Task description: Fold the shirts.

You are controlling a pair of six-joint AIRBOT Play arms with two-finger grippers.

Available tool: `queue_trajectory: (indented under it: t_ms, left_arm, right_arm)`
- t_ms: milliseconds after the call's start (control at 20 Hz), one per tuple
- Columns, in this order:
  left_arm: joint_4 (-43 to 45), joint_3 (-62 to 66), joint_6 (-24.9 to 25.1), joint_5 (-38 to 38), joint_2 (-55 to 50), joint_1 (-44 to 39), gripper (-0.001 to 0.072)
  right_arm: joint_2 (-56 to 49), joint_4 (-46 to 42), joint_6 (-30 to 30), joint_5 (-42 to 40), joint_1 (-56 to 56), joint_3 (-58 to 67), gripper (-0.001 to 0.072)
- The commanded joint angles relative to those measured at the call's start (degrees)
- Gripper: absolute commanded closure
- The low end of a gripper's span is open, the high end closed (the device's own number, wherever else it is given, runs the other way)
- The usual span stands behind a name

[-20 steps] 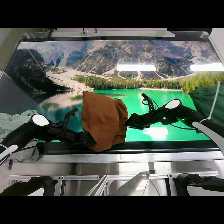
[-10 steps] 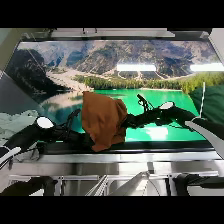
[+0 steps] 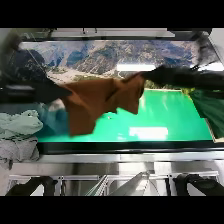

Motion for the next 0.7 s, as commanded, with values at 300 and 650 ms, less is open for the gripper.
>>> queue_trajectory:
  t_ms: [300,650]
  left_arm:
    - [-0.02,21.64,-4.02,3.52,5.55,0.81,0.0684]
    - [0.48,8.57,-2.62,3.1,-18.91,-2.43,0.0662]
  right_arm:
    - [18.01,-4.37,0.2,-8.63,-1.81,12.5,0.0698]
    - [-12.83,-6.05,1.99,-6.27,-1.81,10.23,0.0691]
